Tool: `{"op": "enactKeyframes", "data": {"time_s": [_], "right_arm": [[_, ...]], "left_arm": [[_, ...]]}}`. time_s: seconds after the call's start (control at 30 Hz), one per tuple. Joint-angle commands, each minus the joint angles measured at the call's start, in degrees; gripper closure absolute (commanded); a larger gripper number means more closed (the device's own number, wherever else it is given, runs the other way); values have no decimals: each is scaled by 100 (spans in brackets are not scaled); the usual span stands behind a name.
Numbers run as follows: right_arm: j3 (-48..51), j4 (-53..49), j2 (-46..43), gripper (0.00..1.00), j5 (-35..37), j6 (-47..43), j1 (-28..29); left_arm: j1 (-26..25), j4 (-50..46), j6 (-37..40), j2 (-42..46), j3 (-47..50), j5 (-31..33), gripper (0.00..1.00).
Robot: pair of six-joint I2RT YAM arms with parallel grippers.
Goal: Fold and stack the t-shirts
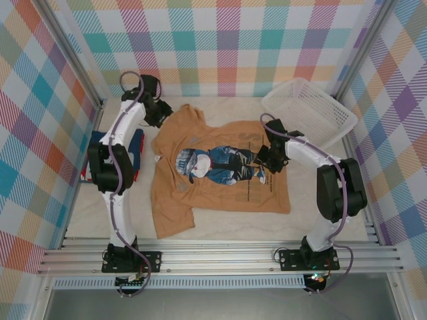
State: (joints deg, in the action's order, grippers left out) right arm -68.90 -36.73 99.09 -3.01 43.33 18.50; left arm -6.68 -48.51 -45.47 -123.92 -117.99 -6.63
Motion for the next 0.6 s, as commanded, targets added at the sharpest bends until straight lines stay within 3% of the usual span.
{"op": "enactKeyframes", "data": {"time_s": [0.0,0.1,0.2,0.4,0.57], "right_arm": [[-331,729,158,60,-487,-495,22],[-580,653,327,63,-430,-506,-17],[-716,267,305,64,-141,-390,-57],[-343,-695,-278,63,220,-62,-217],[338,-832,-733,61,-199,100,-268]], "left_arm": [[127,-93,114,-983,-772,330,64],[118,-588,320,-1670,-1700,398,72],[96,-985,326,-1657,-1731,508,73],[-153,-894,534,290,589,1041,66],[-145,-684,954,1406,2533,987,63]]}}
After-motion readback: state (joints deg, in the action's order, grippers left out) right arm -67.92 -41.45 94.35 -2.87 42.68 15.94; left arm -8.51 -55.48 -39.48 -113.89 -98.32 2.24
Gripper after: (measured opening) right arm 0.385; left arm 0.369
